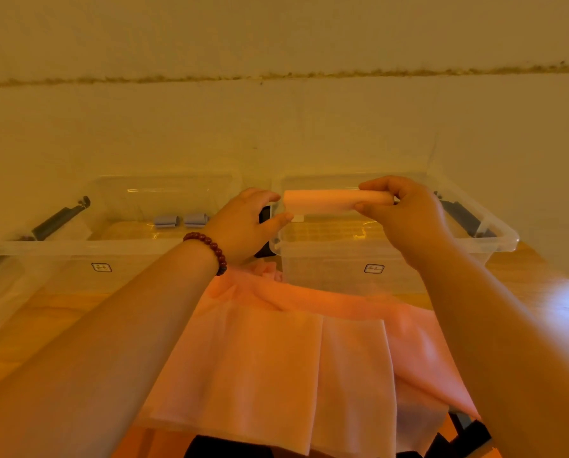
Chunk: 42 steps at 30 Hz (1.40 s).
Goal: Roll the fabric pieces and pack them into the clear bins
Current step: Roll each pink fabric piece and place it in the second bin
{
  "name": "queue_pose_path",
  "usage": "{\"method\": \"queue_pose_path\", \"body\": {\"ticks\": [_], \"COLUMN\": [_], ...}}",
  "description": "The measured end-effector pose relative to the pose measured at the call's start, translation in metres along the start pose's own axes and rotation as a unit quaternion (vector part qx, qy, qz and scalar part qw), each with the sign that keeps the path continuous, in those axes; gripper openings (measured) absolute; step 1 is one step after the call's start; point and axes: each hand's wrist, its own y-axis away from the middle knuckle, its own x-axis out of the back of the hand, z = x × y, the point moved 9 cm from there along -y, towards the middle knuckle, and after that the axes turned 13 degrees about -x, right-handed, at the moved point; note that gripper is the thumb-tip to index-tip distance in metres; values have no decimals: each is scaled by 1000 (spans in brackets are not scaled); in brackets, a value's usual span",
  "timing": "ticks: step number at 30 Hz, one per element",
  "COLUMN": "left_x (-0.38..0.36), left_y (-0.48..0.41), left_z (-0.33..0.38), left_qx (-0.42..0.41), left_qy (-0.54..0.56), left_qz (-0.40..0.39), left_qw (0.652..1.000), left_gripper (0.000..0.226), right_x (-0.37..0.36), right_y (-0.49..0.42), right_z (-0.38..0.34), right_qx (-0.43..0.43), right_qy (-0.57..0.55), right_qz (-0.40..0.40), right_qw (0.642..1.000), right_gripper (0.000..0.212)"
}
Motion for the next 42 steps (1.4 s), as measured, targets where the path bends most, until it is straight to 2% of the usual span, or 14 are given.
{"method": "queue_pose_path", "body": {"ticks": [8,13,18,27,31,42], "left_x": [-5,-7,-10,-27,-30,-40], "left_y": [-31,-54,-70,-81,-92,-104], "left_z": [-10,-28,-39,-51,-53,-67], "left_qx": [-4,23,35,23,5,9], "left_qy": [12,10,25,5,-37,-30], "left_qz": [-40,-57,-68,-121,-149,-151], "left_qw": [999,998,997,992,988,988], "left_gripper": [48,48,47,50,52,55], "right_x": [-9,-24,-39,-50,-57,-95], "right_y": [-42,-65,-84,-120,-140,-153], "right_z": [-9,-10,4,31,43,67], "right_qx": [-25,-37,-93,-194,-221,-236], "right_qy": [33,51,34,12,14,81], "right_qz": [-27,-51,-83,-112,-123,-150], "right_qw": [999,997,992,975,967,957], "right_gripper": [21,20,27,24,27,35]}}
